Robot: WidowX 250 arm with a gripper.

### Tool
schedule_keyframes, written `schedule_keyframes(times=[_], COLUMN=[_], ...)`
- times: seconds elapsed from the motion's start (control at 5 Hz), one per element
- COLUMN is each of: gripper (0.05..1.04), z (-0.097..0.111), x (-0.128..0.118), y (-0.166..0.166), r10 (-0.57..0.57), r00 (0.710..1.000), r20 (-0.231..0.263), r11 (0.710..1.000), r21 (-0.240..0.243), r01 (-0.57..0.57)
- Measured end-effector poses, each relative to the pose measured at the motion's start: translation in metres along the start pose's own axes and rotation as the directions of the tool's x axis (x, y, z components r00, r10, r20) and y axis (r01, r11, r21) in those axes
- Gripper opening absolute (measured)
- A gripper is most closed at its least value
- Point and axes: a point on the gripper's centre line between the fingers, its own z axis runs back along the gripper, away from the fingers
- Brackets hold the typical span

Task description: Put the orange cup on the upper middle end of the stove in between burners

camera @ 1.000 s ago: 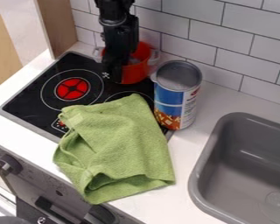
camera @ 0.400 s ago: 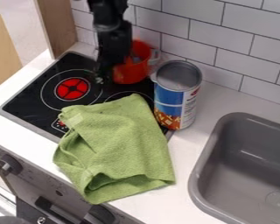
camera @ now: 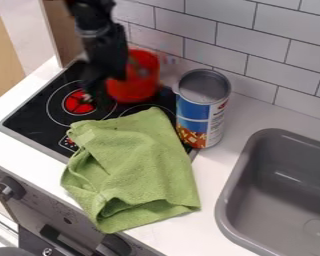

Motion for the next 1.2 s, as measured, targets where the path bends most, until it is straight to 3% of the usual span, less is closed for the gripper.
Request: schedule_keyframes(times=[0.2,0.6,0.8,1.0,1.2], gripper=[0.999,0.999,0.999,0.999,0.999], z=[0.010,0.016,0.016,0.042,0.049], x=[-0.006,0.005,-0.003,-0.017,-0.033], y=[0.000,0.019,0.014,0.003,-0.008], r10=[0.030,0.095,0.134,0.236,0.336], r00=[0.999,0.996,0.991,0.970,0.935], r20=[0.017,0.002,-0.019,-0.050,-0.114], r11=[0.997,0.992,0.990,0.972,0.940], r21=[0.074,0.083,0.054,0.020,-0.027], r01=[-0.032,-0.094,-0.133,-0.236,-0.341])
